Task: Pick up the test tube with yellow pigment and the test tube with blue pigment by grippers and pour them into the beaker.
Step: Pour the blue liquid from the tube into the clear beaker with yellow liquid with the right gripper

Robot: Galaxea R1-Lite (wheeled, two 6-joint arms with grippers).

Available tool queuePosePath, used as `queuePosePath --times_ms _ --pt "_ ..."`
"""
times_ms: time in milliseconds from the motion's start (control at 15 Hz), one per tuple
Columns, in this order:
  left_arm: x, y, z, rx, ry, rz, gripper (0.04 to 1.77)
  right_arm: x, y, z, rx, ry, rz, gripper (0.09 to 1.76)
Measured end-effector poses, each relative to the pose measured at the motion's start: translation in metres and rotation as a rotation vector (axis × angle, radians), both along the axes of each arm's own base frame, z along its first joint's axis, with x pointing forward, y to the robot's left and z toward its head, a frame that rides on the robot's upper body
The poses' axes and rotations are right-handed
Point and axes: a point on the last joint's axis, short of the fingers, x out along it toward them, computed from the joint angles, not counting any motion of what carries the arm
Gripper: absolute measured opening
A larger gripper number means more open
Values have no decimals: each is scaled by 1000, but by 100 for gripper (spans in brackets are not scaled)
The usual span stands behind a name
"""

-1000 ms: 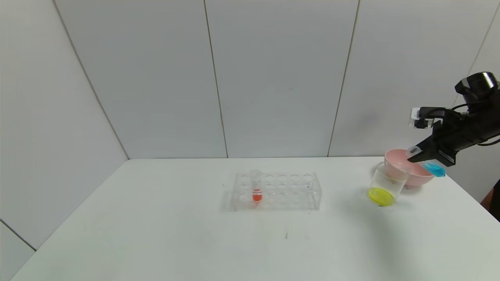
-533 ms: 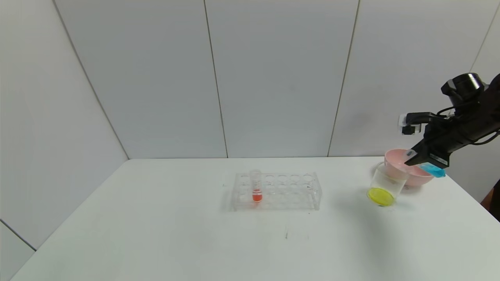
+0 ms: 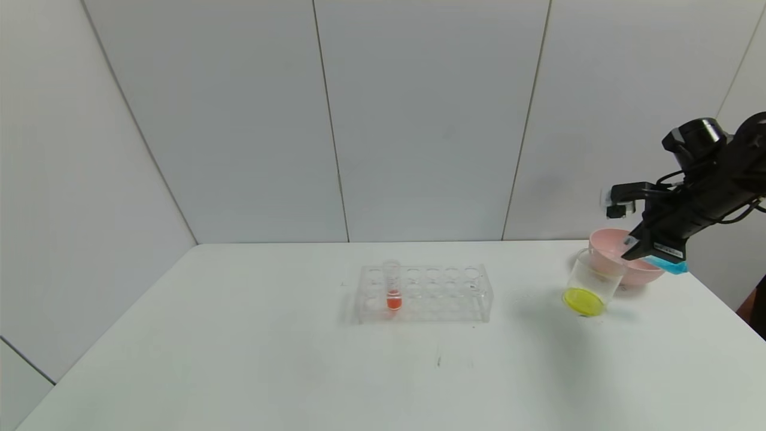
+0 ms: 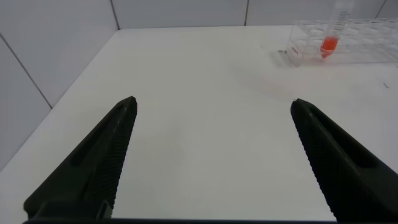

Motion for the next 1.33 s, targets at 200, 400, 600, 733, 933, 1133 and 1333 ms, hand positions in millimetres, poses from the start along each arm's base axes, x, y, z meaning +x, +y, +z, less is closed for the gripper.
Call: queuePosePath --times_ms 200,400,600,733,933,1133,1333 --pt "0 0 0 0 0 0 176 -1 2 -1 1 18 6 49" --pt "0 0 0 0 0 0 176 -1 8 -2 -20 22 13 49" --pt "0 0 0 0 0 0 176 0 14 -1 -99 17 27 49" --pt "0 0 0 0 0 0 176 -1 17 2 -140 9 35 49" --pt "0 0 0 0 0 0 176 -2 20 4 -181 10 38 49" --pt "0 0 0 0 0 0 176 -4 25 6 -233 15 38 49" --pt "0 0 0 0 0 0 176 -4 30 8 -302 12 43 49"
